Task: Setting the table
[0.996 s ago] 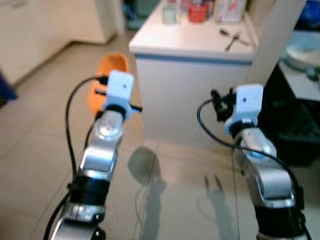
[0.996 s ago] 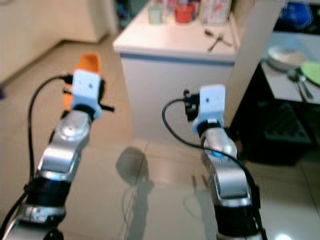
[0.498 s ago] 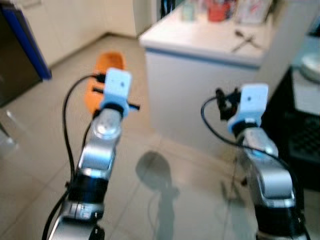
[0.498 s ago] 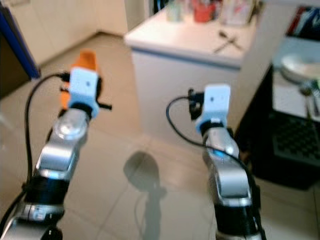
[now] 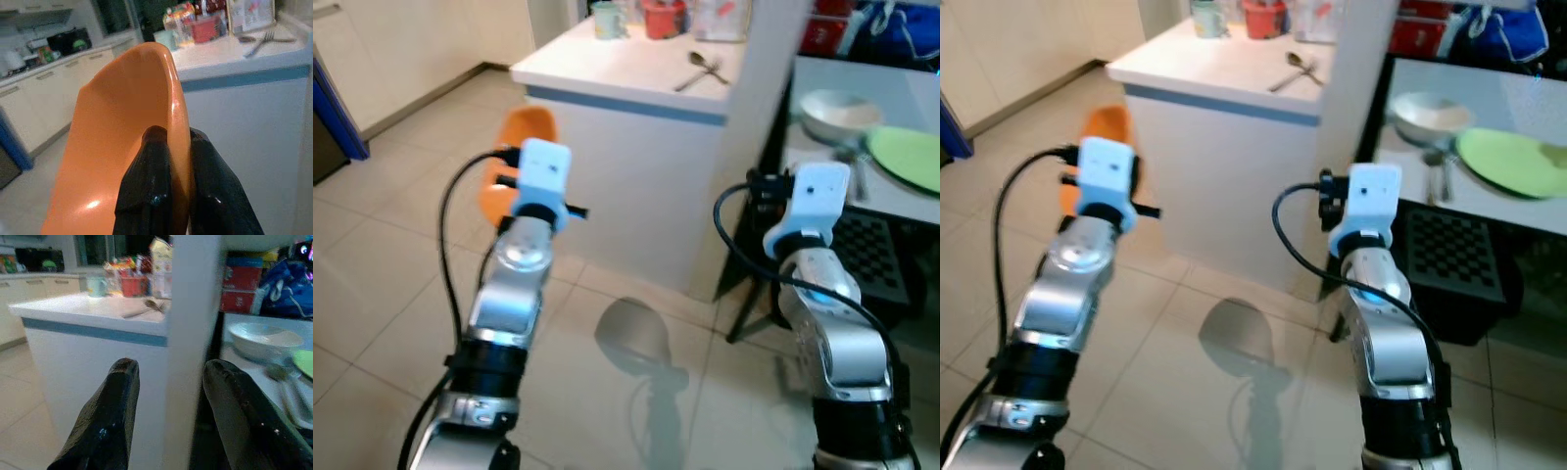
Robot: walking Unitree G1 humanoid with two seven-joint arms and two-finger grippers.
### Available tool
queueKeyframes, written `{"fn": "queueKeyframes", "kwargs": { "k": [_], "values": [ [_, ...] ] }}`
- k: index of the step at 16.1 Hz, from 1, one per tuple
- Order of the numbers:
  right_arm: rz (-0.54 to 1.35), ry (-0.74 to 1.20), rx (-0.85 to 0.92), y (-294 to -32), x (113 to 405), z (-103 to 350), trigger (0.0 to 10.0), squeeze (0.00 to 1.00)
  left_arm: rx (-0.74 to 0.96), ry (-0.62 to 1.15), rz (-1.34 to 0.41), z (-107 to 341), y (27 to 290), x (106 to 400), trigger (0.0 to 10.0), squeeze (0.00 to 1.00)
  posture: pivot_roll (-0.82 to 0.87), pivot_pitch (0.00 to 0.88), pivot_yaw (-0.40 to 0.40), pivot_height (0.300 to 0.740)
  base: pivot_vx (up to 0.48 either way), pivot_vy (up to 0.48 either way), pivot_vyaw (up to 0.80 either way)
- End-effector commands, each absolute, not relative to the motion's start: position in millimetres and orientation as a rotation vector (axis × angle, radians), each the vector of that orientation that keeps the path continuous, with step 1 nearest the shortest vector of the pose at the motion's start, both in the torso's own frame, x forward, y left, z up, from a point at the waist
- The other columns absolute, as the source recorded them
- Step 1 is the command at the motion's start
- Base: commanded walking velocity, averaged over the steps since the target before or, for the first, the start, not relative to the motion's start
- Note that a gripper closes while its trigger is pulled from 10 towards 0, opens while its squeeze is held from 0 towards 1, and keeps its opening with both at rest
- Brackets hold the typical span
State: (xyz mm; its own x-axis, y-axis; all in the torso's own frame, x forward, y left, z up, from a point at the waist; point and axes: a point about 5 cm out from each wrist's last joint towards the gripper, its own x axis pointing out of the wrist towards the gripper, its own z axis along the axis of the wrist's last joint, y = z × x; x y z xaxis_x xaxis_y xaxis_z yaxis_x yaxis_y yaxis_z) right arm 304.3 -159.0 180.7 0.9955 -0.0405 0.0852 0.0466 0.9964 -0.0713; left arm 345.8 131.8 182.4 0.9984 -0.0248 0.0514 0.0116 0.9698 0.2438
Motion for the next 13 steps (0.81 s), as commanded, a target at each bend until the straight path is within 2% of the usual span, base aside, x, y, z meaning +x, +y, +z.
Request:
{"fn": "queueKeyframes", "kwargs": {
  "k": [1,6,13],
  "values": [
    [-0.062,-0.088,-0.085,-161.2,304.9,182.4,10.0,0.00,0.242,-0.116,-0.034,194.8,124.0,347.1,10.0,0.00,-0.08,0.000,0.054,0.740,0.000,-0.465,0.00],
    [-0.052,-0.086,-0.082,-156.7,305.4,181.9,10.0,0.00,0.237,-0.113,-0.029,193.1,123.7,346.6,10.0,0.00,-0.09,0.000,0.053,0.740,0.000,-0.463,0.00],
    [-0.100,-0.075,-0.087,-168.5,301.8,181.0,10.0,0.00,0.229,-0.088,-0.050,183.4,116.3,346.8,10.0,0.00,-0.12,0.000,0.057,0.740,0.000,-0.461,0.00]
  ]
}}
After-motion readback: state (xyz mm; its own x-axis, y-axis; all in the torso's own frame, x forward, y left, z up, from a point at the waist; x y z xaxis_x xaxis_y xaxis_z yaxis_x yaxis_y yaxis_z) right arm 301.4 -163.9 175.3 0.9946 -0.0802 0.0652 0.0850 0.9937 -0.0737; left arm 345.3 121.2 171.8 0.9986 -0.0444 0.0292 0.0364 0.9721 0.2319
